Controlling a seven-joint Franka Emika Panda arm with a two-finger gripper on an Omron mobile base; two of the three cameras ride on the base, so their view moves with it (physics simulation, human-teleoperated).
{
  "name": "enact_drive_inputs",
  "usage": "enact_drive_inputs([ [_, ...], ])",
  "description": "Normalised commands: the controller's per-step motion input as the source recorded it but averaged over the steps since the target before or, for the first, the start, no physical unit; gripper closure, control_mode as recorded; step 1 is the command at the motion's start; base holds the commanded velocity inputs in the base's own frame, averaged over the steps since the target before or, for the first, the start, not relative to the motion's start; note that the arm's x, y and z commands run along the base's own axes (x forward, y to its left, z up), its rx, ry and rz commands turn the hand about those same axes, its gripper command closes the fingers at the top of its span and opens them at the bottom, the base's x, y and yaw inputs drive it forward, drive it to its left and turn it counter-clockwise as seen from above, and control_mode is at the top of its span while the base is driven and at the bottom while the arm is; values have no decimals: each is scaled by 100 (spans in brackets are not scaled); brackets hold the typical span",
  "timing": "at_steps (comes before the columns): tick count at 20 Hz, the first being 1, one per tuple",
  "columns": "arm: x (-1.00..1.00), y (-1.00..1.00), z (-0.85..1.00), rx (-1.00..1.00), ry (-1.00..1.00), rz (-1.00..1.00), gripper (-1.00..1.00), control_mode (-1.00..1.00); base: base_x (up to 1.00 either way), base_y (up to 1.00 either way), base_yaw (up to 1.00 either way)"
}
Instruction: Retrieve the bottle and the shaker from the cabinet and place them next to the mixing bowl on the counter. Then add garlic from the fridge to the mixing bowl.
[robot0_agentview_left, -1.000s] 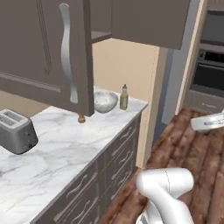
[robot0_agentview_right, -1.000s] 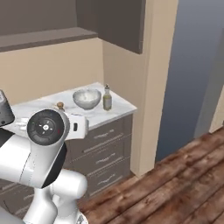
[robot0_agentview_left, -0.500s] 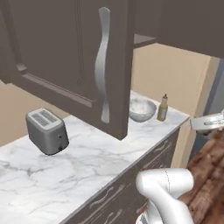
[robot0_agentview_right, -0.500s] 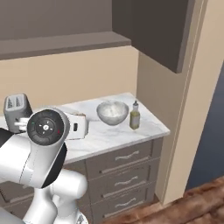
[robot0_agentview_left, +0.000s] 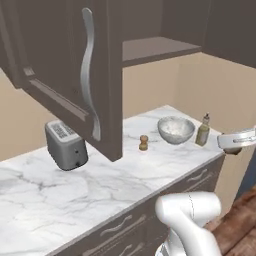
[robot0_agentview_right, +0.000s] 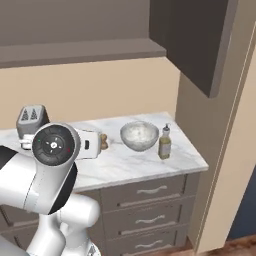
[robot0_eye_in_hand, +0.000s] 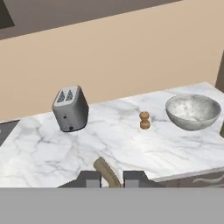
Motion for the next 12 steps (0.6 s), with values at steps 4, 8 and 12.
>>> enact_drive_inputs([
  [4, 0, 0, 0, 0, 0, 0, 100, 100, 82, -2, 32],
  [8, 0, 0, 0, 0, 0, 0, 100, 100, 84, -10, 37],
  [12, 0, 0, 0, 0, 0, 0, 100, 100, 78, -14, 41],
])
